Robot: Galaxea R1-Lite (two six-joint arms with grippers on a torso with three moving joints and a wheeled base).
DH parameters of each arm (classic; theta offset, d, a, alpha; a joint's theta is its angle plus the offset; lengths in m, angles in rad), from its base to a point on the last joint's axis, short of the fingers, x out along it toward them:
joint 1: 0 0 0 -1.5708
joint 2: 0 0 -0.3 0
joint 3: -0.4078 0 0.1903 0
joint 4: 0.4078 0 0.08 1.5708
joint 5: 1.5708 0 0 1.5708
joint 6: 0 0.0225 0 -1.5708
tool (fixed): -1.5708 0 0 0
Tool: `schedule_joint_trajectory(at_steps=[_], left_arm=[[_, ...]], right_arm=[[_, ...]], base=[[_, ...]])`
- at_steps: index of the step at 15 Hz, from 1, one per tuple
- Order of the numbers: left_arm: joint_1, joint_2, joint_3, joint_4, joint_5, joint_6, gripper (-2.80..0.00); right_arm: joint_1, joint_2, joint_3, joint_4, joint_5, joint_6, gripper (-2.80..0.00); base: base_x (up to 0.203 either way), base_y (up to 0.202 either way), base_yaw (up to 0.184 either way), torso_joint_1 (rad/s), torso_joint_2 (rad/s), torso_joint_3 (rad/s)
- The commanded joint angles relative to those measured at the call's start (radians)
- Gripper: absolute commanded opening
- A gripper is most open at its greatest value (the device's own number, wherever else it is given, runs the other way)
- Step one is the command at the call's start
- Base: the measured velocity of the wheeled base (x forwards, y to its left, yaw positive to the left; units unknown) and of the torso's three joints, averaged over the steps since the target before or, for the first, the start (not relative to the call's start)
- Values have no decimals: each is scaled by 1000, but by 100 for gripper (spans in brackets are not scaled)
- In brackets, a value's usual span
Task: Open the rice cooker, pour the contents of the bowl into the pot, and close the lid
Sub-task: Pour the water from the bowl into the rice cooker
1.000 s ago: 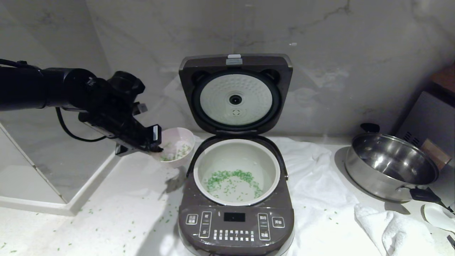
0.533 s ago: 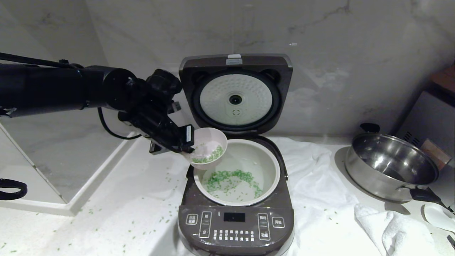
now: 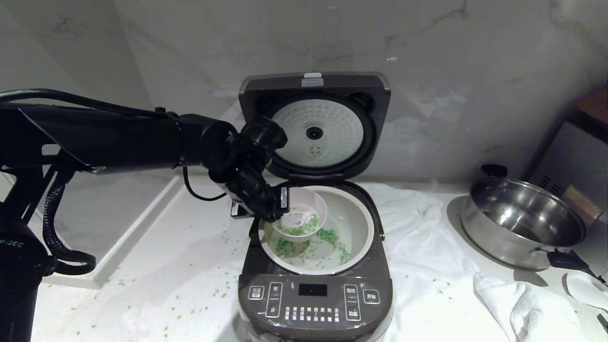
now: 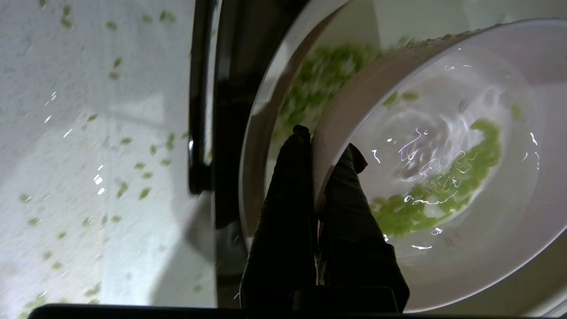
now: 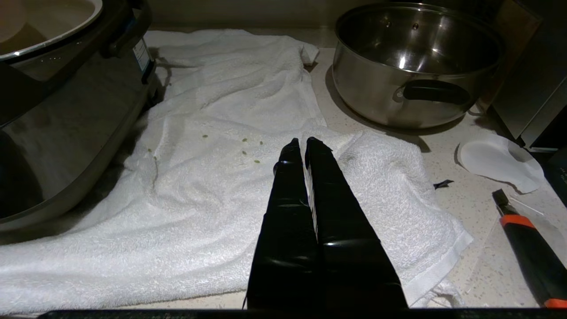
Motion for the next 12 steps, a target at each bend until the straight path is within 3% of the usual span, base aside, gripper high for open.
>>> schedule_joint_trajectory(at_steps=[1, 3, 6, 9, 12], left_arm=[[-4, -10, 38, -87, 1, -43, -280], [-4, -32, 123, -216, 2, -51, -280], [-11, -52, 299, -503, 1, -45, -280], [-14, -41, 485, -892, 0, -35, -280], [-18, 2, 645, -1387, -2, -35, -280]], right_arm=[[0, 0, 0, 1, 0, 0, -280], [0, 0, 0, 1, 0, 0, -280], [0, 0, 0, 1, 0, 0, -280], [0, 0, 0, 1, 0, 0, -280], [0, 0, 0, 1, 0, 0, -280]], base=[[0, 0, 0, 0, 0, 0], [0, 0, 0, 0, 0, 0], [0, 0, 0, 0, 0, 0], [0, 0, 0, 0, 0, 0], [0, 0, 0, 0, 0, 0]])
